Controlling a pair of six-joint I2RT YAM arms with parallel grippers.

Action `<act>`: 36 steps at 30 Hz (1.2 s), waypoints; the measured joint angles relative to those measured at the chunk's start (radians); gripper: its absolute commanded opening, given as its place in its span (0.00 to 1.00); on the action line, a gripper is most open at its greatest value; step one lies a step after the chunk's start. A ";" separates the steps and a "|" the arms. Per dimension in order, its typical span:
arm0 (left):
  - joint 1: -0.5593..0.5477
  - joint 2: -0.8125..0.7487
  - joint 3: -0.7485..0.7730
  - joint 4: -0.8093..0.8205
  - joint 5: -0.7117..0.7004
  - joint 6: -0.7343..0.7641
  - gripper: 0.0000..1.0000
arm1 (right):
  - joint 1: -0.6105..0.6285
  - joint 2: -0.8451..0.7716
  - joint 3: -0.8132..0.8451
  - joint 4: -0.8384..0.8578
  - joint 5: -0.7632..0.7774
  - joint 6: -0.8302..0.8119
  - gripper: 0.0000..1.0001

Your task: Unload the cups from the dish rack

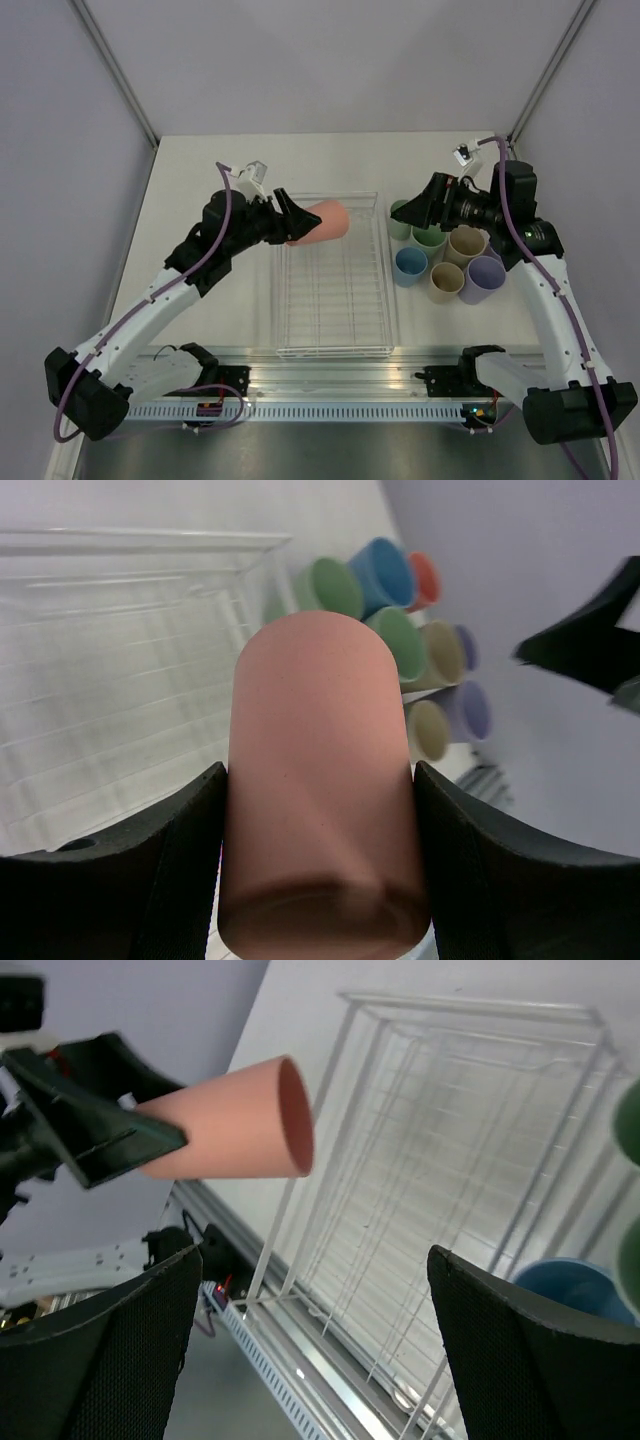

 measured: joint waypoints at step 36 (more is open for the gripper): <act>0.157 0.310 -0.331 1.238 0.711 -0.732 0.02 | 0.297 -0.022 -0.130 0.297 -0.132 0.046 0.87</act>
